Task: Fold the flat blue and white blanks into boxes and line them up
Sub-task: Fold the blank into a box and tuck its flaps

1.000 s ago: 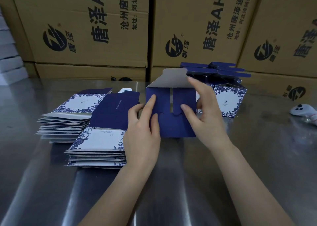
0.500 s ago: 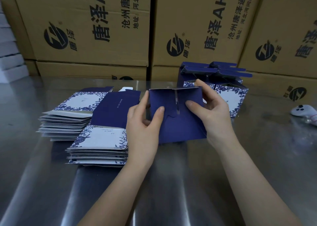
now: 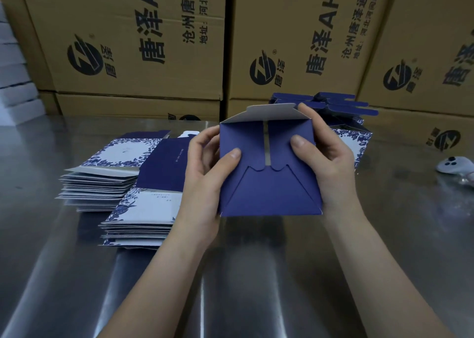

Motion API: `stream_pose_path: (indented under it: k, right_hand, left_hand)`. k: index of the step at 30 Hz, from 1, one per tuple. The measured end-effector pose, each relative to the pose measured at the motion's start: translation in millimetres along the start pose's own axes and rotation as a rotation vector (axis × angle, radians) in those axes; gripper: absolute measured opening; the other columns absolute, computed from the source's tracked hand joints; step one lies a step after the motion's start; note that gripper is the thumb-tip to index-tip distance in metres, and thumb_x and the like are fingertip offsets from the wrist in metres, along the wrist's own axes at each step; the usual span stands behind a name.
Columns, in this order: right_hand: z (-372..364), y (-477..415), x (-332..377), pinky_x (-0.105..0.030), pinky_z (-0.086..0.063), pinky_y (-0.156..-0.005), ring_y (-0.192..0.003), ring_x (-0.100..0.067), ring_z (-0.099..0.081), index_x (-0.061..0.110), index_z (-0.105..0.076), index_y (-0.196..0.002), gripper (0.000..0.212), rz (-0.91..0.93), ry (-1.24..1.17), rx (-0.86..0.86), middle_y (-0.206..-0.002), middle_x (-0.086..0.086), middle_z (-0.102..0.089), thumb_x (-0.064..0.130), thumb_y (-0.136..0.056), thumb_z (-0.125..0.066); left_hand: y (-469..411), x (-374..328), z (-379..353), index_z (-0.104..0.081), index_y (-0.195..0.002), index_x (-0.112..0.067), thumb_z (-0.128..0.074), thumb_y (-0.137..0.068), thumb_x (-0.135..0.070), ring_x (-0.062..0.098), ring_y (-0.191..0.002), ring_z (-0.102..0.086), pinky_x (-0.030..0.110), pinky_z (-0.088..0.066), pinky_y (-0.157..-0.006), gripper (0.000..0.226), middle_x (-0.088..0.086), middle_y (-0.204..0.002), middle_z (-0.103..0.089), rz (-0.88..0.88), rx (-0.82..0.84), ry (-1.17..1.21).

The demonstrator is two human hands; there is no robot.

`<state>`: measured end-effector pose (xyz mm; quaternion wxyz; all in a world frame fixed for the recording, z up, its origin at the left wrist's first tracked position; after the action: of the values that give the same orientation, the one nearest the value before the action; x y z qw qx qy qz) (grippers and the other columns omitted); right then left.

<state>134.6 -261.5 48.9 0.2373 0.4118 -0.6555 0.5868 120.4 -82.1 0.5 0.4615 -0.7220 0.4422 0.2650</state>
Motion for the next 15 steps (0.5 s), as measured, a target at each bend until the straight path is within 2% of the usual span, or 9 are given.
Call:
stream_pose_path:
  k: [2, 4, 6, 15]
  right_hand:
    - [-4, 1, -2, -0.027, -0.054, -0.080, -0.103, -0.017, -0.064, 0.020, -0.060, -0.126, 0.046, -0.019, -0.041, 0.024, -0.124, -0.007, -0.064, 0.013, -0.081, -0.062]
    - [-7, 1, -4, -0.027, -0.054, -0.078, -0.101, -0.017, -0.065, 0.017, -0.059, -0.126, 0.045, -0.030, -0.051, 0.039, -0.113, 0.002, -0.069, 0.013, -0.082, -0.062]
    - [-9, 1, -7, -0.028, -0.055, -0.078, -0.099, -0.017, -0.065, 0.016, -0.059, -0.125, 0.043, -0.033, -0.048, 0.043, -0.109, 0.003, -0.070, 0.012, -0.082, -0.061]
    - [-7, 0, -15, -0.026, -0.054, -0.075, -0.095, -0.014, -0.064, 0.021, -0.064, -0.115, 0.039, -0.045, -0.062, 0.030, -0.105, 0.004, -0.069, 0.007, -0.079, -0.061]
  left_hand:
    - [1, 0, -1, -0.059, -0.121, -0.035, -0.065, -0.082, -0.023, 0.015, -0.117, -0.063, 0.028, -0.054, -0.087, 0.041, -0.006, -0.127, -0.065, 0.003, 0.001, -0.006]
    - [1, 0, -4, -0.056, -0.133, -0.034, -0.064, -0.085, -0.026, 0.017, -0.121, -0.062, 0.032, -0.055, -0.091, 0.049, -0.005, -0.132, -0.063, 0.012, 0.016, -0.005]
    - [1, -1, -4, -0.053, -0.139, -0.032, -0.064, -0.087, -0.027, 0.020, -0.124, -0.060, 0.037, -0.054, -0.096, 0.053, -0.002, -0.135, -0.062, 0.020, 0.022, 0.002]
    - [2, -1, 0, -0.060, -0.127, -0.030, -0.062, -0.085, -0.020, 0.019, -0.121, -0.062, 0.033, -0.055, -0.092, 0.043, -0.002, -0.131, -0.065, -0.007, -0.031, -0.006]
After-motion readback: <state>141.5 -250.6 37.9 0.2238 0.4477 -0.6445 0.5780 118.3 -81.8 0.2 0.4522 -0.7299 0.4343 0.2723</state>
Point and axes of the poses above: each hand's wrist, its own y-axis away from the middle knuckle, its own z-axis out of the back of the hand, x = y × z, the point moved 10 cm from there along -y, towards the middle knuckle
